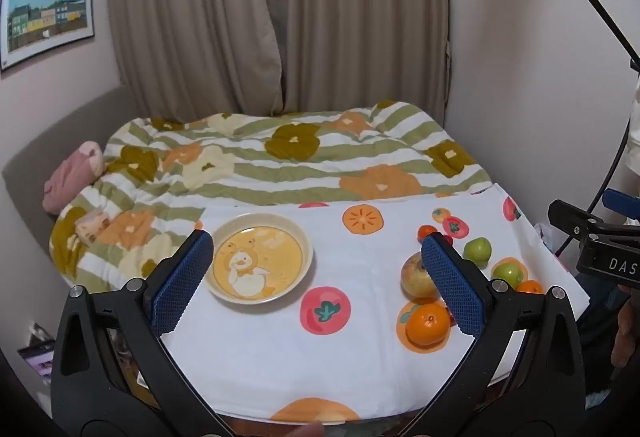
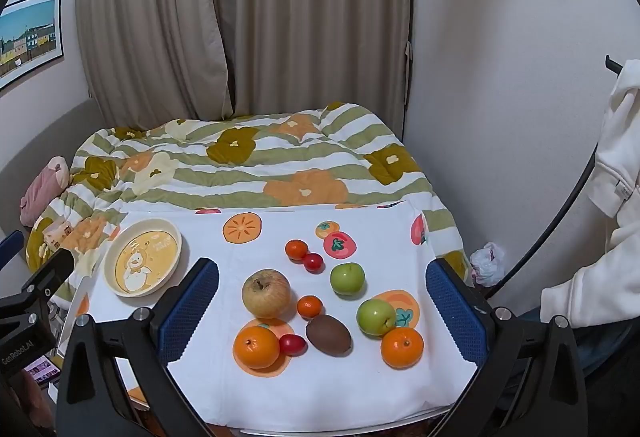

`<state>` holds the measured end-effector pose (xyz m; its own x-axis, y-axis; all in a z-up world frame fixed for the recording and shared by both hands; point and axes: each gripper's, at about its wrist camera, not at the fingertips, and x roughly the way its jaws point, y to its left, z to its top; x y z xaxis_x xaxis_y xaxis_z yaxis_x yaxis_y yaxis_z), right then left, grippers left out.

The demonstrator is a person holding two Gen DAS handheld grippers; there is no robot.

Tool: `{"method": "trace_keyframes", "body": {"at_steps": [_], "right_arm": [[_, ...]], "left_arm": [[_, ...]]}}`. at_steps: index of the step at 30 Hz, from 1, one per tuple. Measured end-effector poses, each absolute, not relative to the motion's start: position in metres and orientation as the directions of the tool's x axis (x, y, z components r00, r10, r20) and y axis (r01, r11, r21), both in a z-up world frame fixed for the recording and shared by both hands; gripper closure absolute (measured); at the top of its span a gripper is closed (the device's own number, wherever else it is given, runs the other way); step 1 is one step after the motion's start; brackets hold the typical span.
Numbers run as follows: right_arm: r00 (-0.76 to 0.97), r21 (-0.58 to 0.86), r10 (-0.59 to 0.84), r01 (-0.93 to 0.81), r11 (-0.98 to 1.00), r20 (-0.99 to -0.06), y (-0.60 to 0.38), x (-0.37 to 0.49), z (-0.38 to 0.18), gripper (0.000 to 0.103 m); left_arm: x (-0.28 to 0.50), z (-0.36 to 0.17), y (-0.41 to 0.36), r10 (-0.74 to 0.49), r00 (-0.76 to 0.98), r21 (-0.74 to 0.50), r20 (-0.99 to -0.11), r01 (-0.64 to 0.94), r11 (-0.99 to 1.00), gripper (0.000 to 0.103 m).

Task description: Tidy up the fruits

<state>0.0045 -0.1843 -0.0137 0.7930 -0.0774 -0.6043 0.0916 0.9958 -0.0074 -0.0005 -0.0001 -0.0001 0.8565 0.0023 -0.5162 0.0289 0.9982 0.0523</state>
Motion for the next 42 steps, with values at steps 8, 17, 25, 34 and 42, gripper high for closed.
{"method": "trace_keyframes", "body": {"at_steps": [8,17,25,34,42], "right_arm": [[0.793,0.0,-0.072,0.09,0.996,-0.605,-0.1836,0.0031,-0.0147,0.0],[0.793,0.001,-0.071,0.09,0.996,-0.604,-0.1831,0.0031,-0.0133,0.0],[0.794,0.001,-0.071,0.09,0.996,-0.604,-0.1832,0.0023,-0.0122,0.0],[0.795,0.0,-0.073,0.091,0.996,-0.603,-0.1837,0.0018,-0.0107,0.0],[0.797,0.0,-0.073,0.091,0.996,-0.599,-0.1861,0.0022,-0.0105,0.0]], "left_arm": [[0.0004,-0.0004,-0.0003,-0.008,0.852,0.041,-0.523,0.035,0.999,0.0],[0.0008,-0.0005,-0.0012,-0.006,0.85,0.047,-0.527,0.037,0.998,0.0],[0.001,0.0001,-0.001,-0.003,0.849,0.047,-0.529,0.033,0.998,0.0],[0.0038,0.0072,0.0014,-0.006,0.847,0.042,-0.531,0.033,0.999,0.0],[-0.0029,0.0076,0.0044,-0.001,0.847,0.05,-0.531,0.032,0.998,0.0]]}}
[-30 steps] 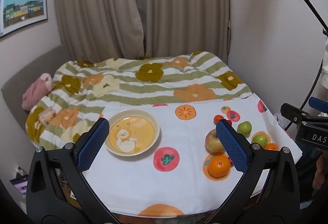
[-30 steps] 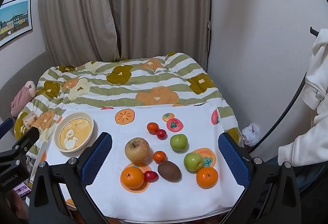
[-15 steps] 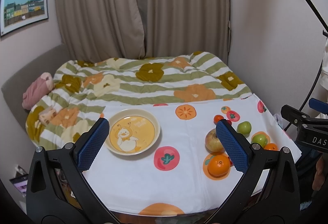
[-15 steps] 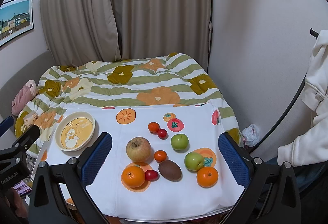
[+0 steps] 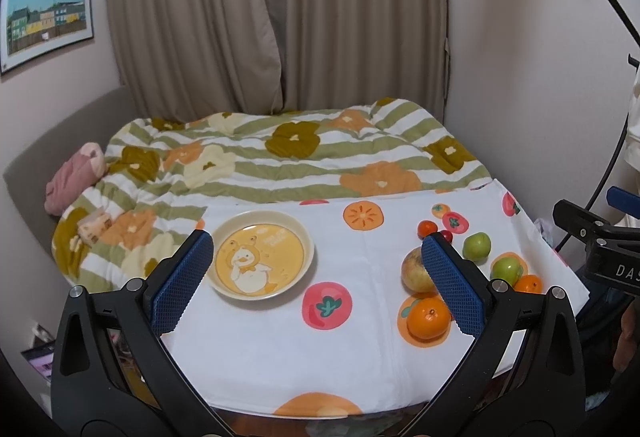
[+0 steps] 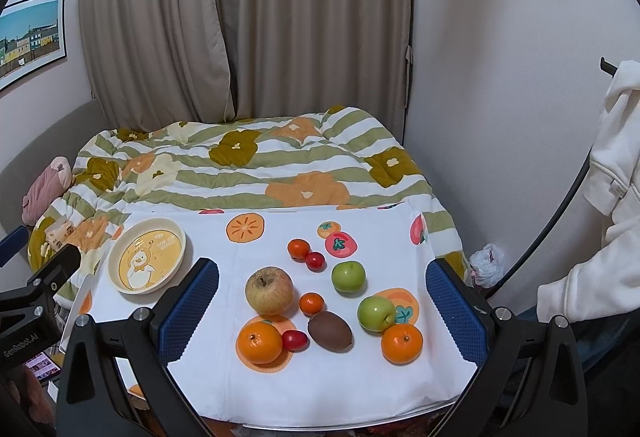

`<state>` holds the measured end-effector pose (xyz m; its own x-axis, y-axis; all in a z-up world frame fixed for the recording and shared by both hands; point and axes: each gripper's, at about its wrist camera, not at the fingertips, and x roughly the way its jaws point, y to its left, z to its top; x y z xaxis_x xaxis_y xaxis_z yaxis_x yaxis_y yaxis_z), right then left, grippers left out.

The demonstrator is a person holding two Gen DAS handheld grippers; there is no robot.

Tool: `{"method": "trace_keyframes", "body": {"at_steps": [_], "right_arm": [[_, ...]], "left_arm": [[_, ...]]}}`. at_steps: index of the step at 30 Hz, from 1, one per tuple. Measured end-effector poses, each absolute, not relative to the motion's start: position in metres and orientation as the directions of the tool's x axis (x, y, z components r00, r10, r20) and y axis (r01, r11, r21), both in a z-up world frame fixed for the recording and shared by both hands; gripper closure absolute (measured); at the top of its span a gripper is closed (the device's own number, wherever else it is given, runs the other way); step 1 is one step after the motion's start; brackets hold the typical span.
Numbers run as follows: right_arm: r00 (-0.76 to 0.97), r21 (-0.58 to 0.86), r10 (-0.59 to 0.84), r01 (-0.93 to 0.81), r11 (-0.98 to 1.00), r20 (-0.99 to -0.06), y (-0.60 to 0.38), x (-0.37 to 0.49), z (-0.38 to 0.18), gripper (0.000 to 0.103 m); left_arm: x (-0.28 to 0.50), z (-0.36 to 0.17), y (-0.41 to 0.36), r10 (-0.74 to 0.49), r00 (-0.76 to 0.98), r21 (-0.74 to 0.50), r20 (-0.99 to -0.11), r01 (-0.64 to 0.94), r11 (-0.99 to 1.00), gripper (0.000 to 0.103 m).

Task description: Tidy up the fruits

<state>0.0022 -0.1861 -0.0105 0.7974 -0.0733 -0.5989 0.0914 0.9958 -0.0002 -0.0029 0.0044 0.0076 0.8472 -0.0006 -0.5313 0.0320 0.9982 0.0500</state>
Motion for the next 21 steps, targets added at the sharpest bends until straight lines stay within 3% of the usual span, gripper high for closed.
{"method": "trace_keyframes", "body": {"at_steps": [21], "right_arm": [[0.8,0.002,-0.074,0.094,0.996,-0.595,-0.1866,-0.001,-0.0066,0.0]], "left_arm": [[-0.0077,0.0074,0.0028,-0.001,0.853,0.052,-0.522,0.033,0.998,0.0]]}}
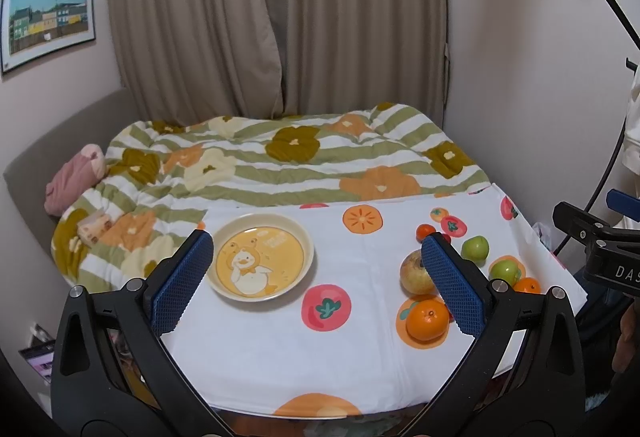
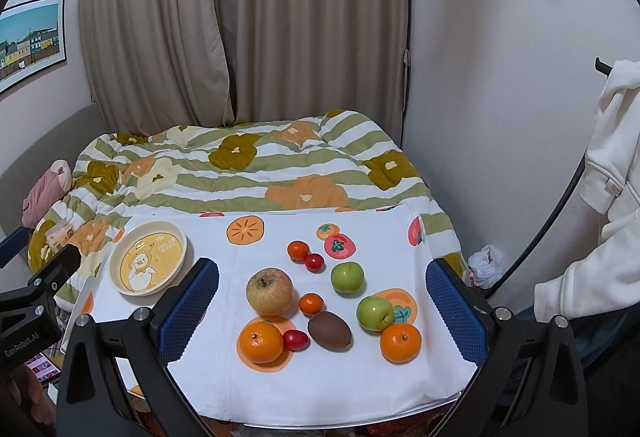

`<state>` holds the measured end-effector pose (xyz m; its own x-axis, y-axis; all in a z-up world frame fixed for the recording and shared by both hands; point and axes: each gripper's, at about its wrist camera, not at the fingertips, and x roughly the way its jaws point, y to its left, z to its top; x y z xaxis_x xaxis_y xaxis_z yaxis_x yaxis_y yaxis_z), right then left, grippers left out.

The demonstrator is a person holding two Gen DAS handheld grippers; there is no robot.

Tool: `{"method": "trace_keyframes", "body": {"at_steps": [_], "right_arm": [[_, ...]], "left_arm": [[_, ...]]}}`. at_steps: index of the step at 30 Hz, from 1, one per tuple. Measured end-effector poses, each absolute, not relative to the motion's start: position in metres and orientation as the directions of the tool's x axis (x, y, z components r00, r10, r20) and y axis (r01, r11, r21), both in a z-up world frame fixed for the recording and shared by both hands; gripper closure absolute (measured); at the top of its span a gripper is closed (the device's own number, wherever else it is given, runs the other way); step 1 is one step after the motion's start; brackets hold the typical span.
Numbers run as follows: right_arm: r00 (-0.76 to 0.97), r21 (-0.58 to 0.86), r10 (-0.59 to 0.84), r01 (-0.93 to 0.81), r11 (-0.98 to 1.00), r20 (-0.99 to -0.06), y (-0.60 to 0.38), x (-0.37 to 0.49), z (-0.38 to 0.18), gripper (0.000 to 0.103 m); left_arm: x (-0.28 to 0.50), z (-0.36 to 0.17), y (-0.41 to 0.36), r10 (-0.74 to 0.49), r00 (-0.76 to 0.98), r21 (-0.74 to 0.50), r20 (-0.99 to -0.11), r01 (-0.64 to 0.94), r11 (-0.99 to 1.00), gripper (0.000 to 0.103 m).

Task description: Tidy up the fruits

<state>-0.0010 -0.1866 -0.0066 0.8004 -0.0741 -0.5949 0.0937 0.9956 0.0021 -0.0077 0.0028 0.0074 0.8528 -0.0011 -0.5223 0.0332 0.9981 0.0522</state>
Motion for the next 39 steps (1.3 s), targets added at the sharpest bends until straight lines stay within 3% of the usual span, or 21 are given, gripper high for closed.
{"method": "trace_keyframes", "body": {"at_steps": [39], "right_arm": [[0.798,0.01,-0.071,0.096,0.995,-0.598,-0.186,-0.0021,-0.0041,0.0]], "left_arm": [[-0.0059,0.012,-0.0001,-0.019,0.853,0.047,-0.522,0.051,0.998,0.0]]}}
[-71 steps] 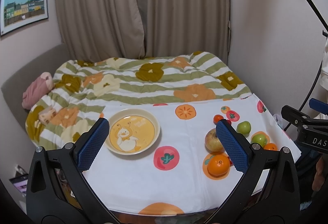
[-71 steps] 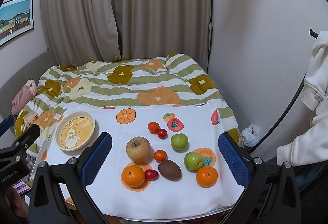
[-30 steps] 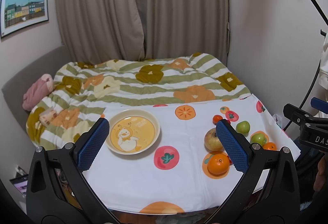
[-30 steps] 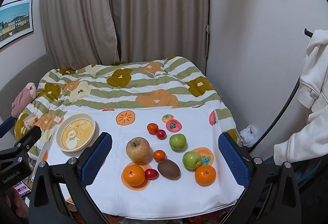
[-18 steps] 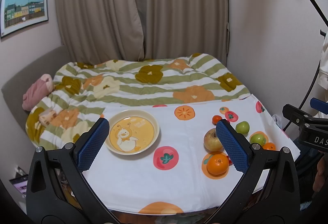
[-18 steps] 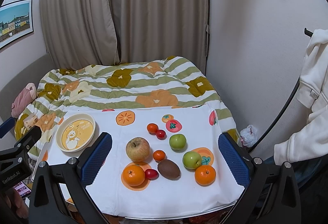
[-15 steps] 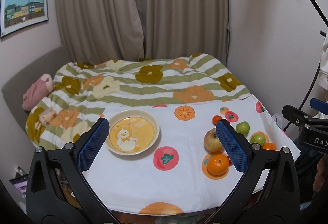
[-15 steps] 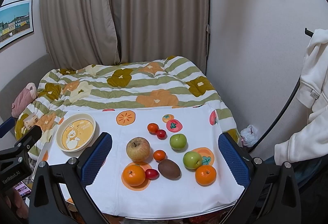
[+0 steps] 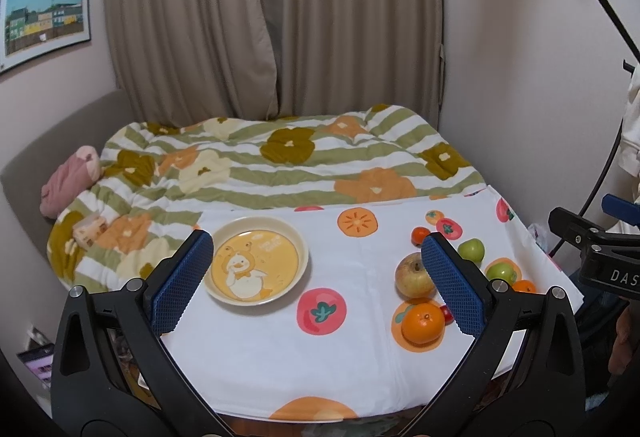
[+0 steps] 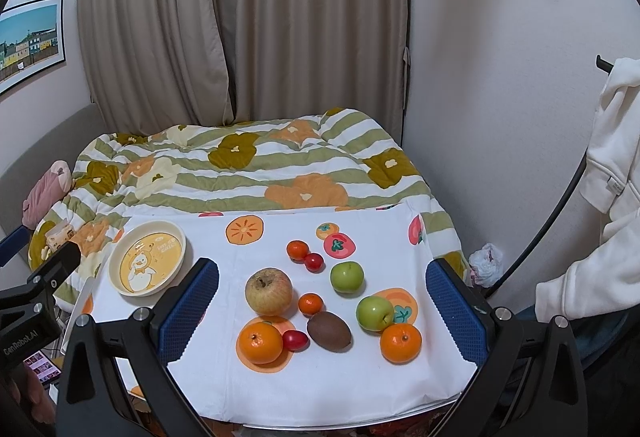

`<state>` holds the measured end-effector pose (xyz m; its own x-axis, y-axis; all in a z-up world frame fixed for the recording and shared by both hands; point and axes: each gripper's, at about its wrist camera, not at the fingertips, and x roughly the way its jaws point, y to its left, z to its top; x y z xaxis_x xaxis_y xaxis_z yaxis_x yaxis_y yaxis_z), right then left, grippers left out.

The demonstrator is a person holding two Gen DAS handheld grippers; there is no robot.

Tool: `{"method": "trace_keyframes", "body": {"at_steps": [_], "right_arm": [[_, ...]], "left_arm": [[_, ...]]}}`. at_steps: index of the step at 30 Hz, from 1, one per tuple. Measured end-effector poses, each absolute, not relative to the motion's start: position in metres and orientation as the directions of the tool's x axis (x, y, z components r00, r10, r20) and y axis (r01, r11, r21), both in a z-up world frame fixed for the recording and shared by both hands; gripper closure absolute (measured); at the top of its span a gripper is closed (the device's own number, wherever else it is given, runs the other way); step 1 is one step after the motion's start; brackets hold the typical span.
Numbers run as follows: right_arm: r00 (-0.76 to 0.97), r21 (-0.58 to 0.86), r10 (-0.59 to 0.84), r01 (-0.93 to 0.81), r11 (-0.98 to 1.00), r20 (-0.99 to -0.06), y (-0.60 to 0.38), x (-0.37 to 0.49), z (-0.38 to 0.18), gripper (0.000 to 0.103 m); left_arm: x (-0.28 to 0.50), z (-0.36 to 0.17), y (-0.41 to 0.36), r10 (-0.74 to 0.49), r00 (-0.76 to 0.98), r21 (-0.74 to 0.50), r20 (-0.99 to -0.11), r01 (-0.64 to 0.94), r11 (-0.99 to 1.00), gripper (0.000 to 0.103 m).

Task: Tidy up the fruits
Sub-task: 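Grasp the orange with the left tool while the right tool grasps the kiwi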

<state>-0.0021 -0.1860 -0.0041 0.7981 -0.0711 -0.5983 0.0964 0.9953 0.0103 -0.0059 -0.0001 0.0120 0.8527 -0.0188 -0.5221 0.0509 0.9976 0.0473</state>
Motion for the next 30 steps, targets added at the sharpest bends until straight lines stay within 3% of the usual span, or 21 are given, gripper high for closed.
{"method": "trace_keyframes", "body": {"at_steps": [14,23,30], "right_arm": [[0.739,0.035,-0.118,0.189,0.981,-0.663,-0.201,-0.006,-0.029,0.0],[0.665,0.1,-0.079,0.227,0.969,-0.743,-0.223,0.006,-0.093,0.0],[0.624,0.137,-0.015,0.196,0.971,-0.781,-0.241,0.024,-0.146,0.0]], "left_arm": [[0.016,-0.022,-0.01,-0.148,0.782,0.1,-0.605,0.26,0.96,0.0],[0.038,-0.098,-0.049,-0.231,0.674,0.122,-0.702,0.433,0.893,0.0],[0.051,-0.157,-0.084,-0.26,0.564,0.066,-0.784,0.492,0.868,0.0]]}}
